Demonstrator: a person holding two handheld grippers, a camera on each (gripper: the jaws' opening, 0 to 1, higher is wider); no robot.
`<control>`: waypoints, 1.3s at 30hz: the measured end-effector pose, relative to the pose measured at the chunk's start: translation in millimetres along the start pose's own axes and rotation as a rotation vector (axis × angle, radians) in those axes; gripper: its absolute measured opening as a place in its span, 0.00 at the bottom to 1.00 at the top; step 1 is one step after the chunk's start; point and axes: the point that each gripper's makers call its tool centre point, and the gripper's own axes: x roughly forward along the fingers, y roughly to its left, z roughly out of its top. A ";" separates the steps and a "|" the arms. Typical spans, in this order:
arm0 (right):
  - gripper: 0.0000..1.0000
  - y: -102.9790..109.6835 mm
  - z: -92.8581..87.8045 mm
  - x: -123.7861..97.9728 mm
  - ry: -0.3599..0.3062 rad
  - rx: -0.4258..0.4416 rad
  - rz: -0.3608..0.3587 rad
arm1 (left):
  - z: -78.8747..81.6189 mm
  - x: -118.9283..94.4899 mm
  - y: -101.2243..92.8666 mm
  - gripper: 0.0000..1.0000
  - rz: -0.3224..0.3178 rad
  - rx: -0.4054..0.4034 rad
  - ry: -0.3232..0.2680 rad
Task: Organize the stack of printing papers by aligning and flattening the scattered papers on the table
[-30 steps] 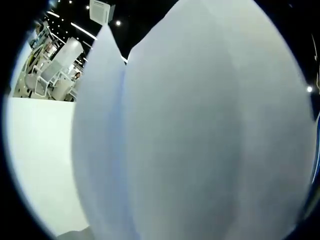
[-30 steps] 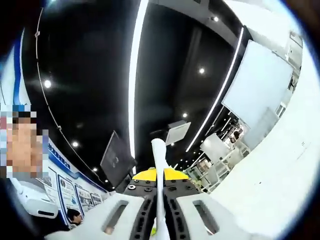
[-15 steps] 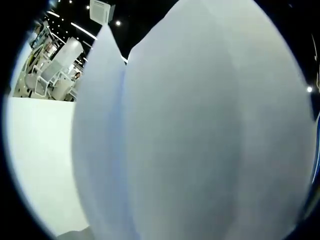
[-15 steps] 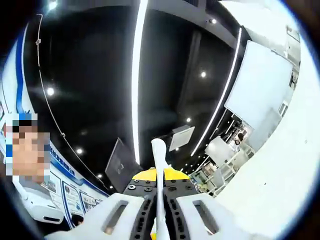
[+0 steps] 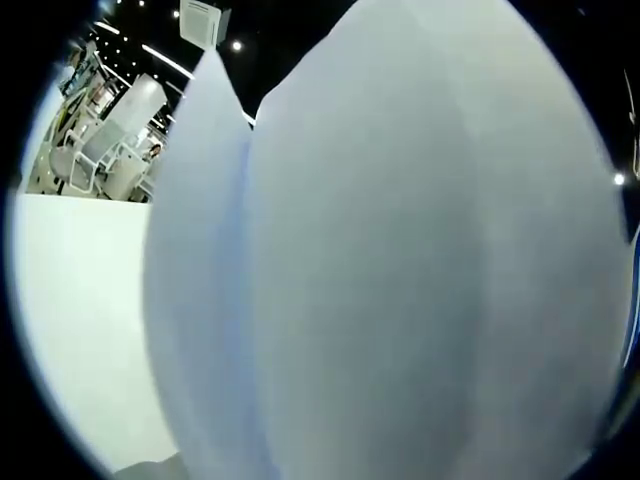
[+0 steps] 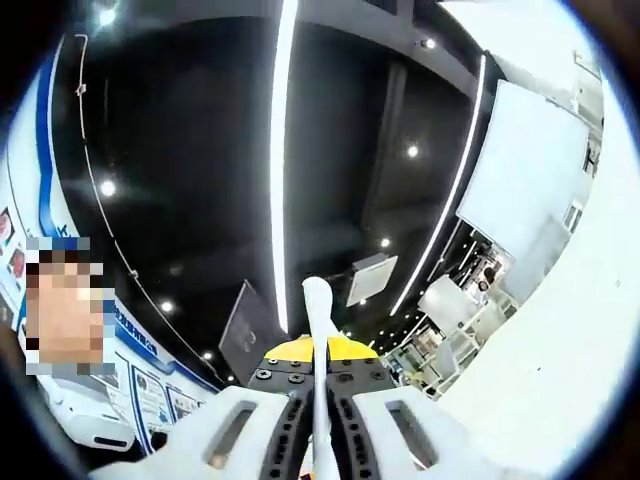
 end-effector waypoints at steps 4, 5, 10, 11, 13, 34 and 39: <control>0.00 5.5 -1.7 0.9 -0.001 -0.005 0.013 | -0.2 0.0 -0.3 0.08 -0.001 -0.001 0.001; 0.00 7.2 -1.8 1.2 -0.003 -0.004 0.018 | -0.3 0.0 -0.4 0.08 -0.001 -0.002 0.001; 0.00 13.4 -0.4 2.1 -0.011 -0.003 0.045 | -0.4 0.1 -0.6 0.08 0.000 -0.003 0.000; 0.00 14.1 0.2 2.2 -0.012 -0.003 0.050 | -0.4 0.1 -0.5 0.08 0.000 -0.003 0.000; 0.00 15.0 1.4 2.0 -0.015 -0.003 0.058 | -0.5 0.1 -0.4 0.08 0.000 -0.003 0.000; 0.00 24.3 2.1 2.0 -0.018 0.007 0.117 | -0.7 0.2 -0.6 0.08 0.000 -0.001 0.000; 0.00 24.2 0.5 2.1 -0.014 0.008 0.117 | -0.8 0.0 -1.1 0.08 0.000 -0.001 -0.001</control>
